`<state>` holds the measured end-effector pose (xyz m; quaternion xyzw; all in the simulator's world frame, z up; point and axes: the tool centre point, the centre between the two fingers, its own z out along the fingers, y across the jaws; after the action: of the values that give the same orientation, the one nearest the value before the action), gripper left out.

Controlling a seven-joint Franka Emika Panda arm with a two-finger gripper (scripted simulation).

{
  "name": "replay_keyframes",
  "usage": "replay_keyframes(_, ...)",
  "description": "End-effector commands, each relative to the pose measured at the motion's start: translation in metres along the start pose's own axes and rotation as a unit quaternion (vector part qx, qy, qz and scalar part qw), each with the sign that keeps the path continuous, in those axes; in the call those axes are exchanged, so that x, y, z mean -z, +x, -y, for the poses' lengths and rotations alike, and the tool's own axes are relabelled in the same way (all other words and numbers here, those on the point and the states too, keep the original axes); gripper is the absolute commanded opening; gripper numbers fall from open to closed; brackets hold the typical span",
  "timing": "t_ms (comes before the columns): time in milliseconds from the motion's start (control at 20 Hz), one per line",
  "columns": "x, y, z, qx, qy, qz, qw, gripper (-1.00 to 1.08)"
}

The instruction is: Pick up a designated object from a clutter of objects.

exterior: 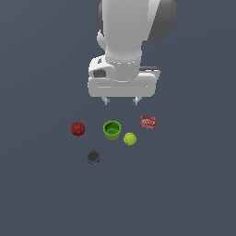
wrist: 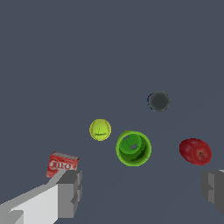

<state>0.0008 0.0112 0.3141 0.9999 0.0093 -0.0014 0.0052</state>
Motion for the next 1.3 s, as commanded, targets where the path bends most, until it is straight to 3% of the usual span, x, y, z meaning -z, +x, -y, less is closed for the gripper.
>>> replay_keyframes(0,0.0,0.0,0.0,0.0,0.0,0.0,1.0,1.0)
replay_keyframes(800,-0.001,0.002,-0.001,0.01,0.009,0.006,0.9999,1.0)
replay_keyframes(1250,-0.021,0.004,-0.022,0.033,0.012,0.005,0.9994,1.0)
